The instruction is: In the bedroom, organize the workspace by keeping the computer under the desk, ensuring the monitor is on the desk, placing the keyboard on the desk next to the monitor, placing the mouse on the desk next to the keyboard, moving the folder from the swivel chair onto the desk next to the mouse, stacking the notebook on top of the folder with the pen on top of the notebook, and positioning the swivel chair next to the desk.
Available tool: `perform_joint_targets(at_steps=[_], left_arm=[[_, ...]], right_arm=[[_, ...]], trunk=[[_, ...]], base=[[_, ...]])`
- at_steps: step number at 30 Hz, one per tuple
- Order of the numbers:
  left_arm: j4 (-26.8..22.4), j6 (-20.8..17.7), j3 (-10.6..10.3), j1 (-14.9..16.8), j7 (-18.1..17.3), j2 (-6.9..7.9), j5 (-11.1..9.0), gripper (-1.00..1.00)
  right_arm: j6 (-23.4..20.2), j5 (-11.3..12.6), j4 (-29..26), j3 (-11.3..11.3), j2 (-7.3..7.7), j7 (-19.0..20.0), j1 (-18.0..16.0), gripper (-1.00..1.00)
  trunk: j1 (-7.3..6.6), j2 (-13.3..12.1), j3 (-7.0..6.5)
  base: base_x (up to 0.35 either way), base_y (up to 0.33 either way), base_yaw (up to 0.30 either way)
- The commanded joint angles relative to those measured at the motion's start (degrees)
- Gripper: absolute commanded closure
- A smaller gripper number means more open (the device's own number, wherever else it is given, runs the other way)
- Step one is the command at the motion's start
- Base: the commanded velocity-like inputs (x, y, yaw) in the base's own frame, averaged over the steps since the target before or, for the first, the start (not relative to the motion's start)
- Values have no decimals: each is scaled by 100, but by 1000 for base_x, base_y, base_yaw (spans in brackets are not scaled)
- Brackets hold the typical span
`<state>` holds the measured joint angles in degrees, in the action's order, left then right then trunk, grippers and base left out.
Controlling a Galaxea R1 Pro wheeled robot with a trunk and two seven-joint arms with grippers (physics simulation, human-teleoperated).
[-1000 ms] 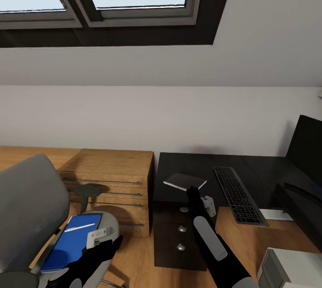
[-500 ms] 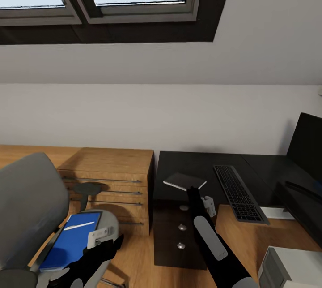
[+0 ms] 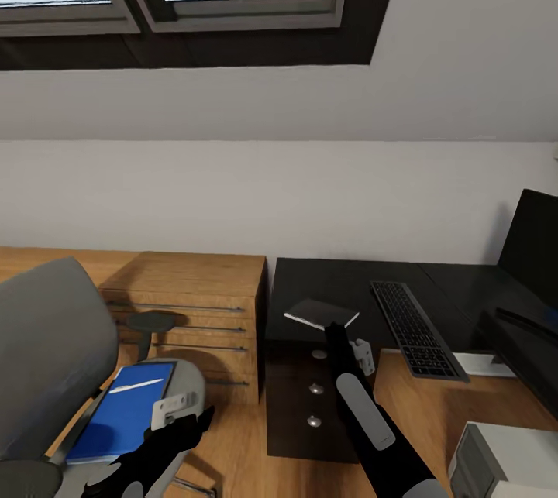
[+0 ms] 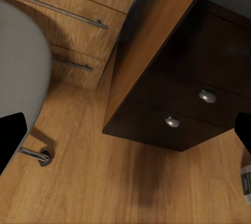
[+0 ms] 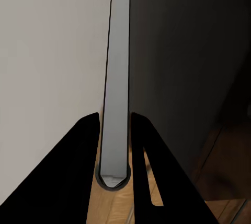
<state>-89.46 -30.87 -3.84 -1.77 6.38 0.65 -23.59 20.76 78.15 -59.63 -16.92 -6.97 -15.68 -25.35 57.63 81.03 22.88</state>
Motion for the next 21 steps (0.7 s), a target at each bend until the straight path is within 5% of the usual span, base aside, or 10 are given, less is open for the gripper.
perform_joint_targets(at_steps=[1,21], left_arm=[[-10,-16,-12,1,57,5,-62,-100],[-10,-16,-12,1,57,5,-58,-100]], right_arm=[[42,43,-5,-15,2,3,-5,100],[42,49,-5,109,3,3,-5,100]], trunk=[[23,45,24],[462,847,383]], base=[[0,0,0],[0,0,0]])
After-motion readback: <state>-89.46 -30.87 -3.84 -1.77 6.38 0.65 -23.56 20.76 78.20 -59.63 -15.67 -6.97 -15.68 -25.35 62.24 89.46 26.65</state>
